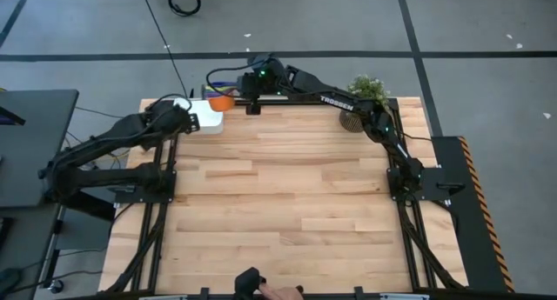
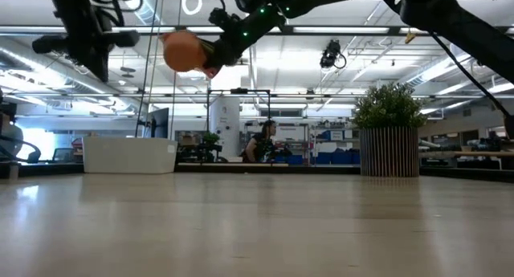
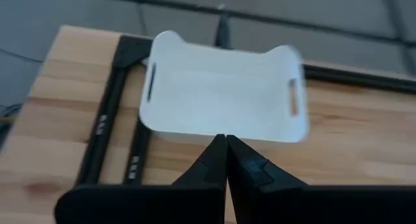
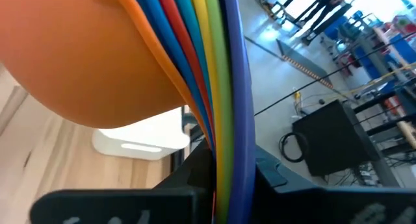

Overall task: Nest measuring cups in basket
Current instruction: Put the nested measuring cups into the white bin

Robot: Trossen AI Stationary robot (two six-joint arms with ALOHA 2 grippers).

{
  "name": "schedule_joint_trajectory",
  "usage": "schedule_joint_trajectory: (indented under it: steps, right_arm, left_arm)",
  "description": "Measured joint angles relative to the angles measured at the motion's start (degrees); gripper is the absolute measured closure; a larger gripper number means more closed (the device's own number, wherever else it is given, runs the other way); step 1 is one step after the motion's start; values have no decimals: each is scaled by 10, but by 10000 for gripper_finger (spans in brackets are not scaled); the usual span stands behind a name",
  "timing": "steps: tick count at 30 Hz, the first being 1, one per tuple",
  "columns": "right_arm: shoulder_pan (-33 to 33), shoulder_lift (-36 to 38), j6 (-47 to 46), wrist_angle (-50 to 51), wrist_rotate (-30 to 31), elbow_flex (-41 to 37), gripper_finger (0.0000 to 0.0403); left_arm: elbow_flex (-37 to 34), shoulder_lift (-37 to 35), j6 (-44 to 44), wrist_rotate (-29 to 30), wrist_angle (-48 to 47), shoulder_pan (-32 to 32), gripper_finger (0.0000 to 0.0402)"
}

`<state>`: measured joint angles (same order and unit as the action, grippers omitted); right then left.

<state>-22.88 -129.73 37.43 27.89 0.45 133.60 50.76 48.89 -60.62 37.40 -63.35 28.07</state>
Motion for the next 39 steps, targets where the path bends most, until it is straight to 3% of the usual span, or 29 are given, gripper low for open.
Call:
schedule_joint_trajectory:
  steps: [8, 19, 24, 29, 39]
  right_arm:
    - [-2, 23, 8, 16, 0, 0, 350]
    - [-4, 33, 37, 40, 27, 0, 350]
    - [-6, 34, 37, 53, 27, 0, 350]
    - [-5, 34, 37, 59, 27, 0, 350]
    - [-6, 34, 37, 62, 32, 0, 350]
  left_arm:
    - [0, 103, 133, -67, 119, 109, 388]
    - [0, 268, 239, -162, 228, 194, 388]
    - [0, 314, 313, -163, 287, 201, 388]
    - [0, 354, 328, -174, 324, 202, 388]
    - [0, 418, 329, -290, 367, 195, 388]
